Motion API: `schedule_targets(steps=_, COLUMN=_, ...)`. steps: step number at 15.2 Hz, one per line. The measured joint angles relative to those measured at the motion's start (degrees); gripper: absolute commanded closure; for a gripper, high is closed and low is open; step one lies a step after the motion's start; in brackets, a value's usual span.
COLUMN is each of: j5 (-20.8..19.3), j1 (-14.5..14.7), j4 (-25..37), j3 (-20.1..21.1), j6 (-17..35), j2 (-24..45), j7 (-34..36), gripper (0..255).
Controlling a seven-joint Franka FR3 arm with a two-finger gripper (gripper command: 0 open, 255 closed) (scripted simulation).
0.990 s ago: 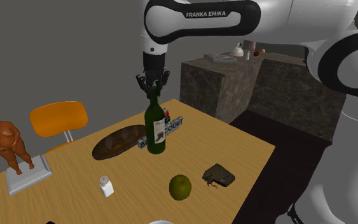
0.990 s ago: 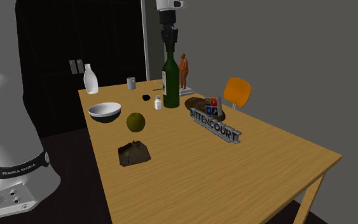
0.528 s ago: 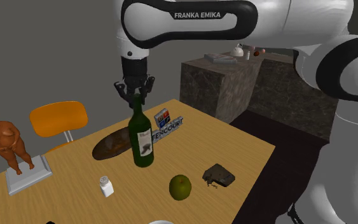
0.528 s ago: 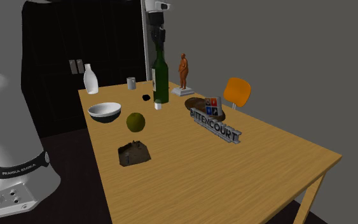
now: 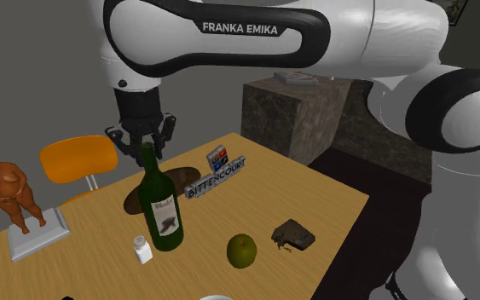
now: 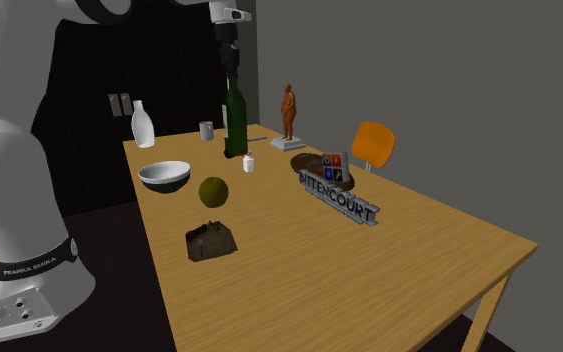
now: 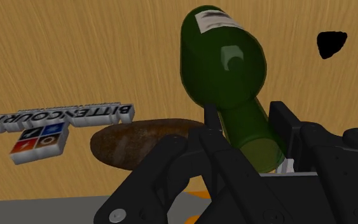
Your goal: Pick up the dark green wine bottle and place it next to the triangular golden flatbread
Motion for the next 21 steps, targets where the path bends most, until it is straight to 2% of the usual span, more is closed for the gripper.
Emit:
schedule_targets(steps=4, j5=-2.2, j1=5.2, j4=10.4, j3=0.7, j6=-4.3, j2=6.4, j7=4.3, gripper=255)
schedule_targets(steps=7, j5=-4.0, j1=9.9, j4=21.2, j3=0.6, j6=-8.6, j2=13.1, j7=6.7, gripper=255)
schedule_targets(steps=9, j5=-4.4, j1=10.9, j4=23.4, j3=0.5, j6=-9.0, j2=14.9, j7=7.3, gripper=255)
schedule_targets(steps=15, j5=-3.7, j1=9.4, j4=12.2, j3=1.0, j6=-1.8, j2=11.2, j7=8.6, gripper=255)
schedule_targets(steps=21, j5=-3.4, j1=8.2, j4=5.0, j3=1.1, j6=3.7, j2=9.6, j7=9.0, gripper=255)
